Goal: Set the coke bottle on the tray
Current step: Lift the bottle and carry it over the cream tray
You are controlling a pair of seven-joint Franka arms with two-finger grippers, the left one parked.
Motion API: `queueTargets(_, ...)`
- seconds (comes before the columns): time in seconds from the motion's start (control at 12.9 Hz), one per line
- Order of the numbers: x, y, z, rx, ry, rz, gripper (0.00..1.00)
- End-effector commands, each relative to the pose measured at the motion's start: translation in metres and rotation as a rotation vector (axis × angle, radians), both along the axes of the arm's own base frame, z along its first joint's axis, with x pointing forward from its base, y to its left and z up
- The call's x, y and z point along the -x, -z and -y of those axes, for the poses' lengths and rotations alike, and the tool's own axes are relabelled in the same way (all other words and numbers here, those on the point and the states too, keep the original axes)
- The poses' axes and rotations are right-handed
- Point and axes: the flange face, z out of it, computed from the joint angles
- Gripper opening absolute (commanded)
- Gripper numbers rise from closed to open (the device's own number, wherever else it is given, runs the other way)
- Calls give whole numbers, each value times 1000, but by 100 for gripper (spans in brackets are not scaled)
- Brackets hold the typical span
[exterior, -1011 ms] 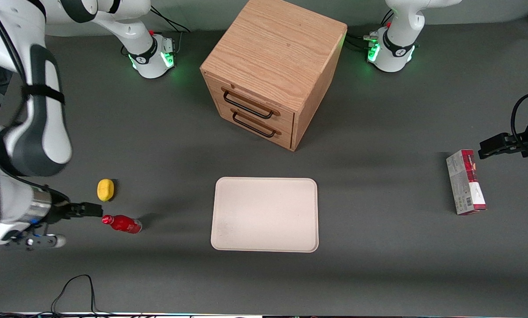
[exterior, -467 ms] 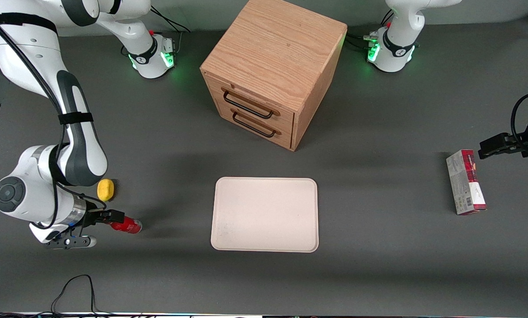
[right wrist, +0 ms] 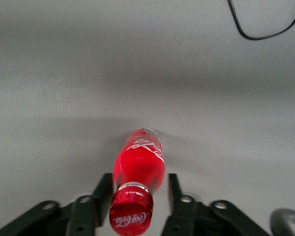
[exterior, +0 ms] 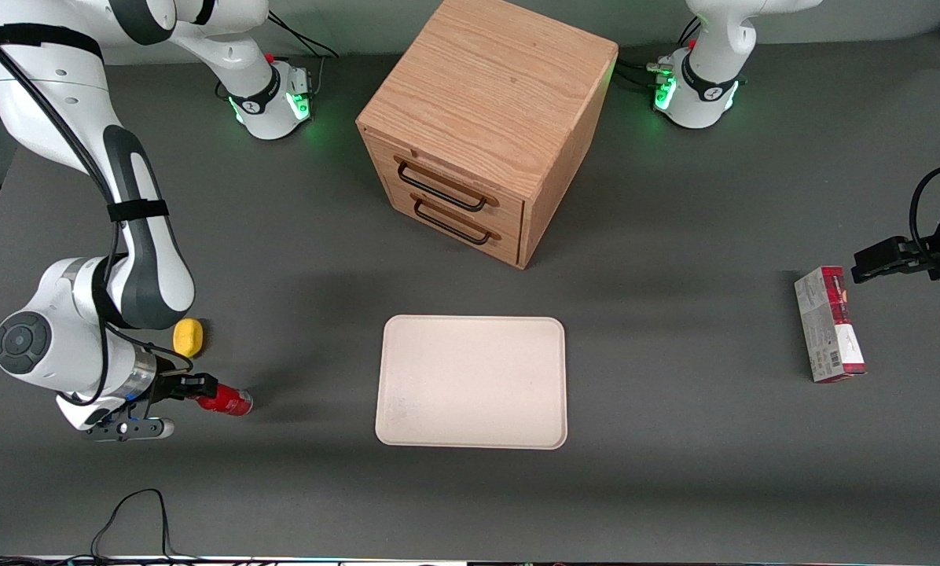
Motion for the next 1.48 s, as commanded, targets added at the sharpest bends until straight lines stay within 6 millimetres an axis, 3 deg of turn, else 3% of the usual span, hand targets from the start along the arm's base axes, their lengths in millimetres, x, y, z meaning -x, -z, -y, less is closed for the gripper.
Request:
queueTargets(0.0, 2, -23, -6, -10, -9, 21, 0)
queueTargets(0.08, 1, -37, -8, -13, -13, -3, 0)
queueTargets(0.23, -2, -123, -16, -5, -33, -81, 0)
queueTargets(0.39, 9, -188, -25, 2, -53, -134, 0)
queueTargets(0.62, 25, -245, -41, 25, -87, -134, 0)
queueTargets(0.78, 28, -261, -57, 11, -113, -101, 0)
queueTargets(0.86, 27, -266, -76, -9, -133, -79, 0)
queueTargets(1.01, 25, -264, -131, -78, -65, -34, 0)
queueTargets(1.24, 25, -239, -224, -170, 58, -14, 0)
queueTargets(1.4, 33, -218, -279, -124, 57, 13, 0)
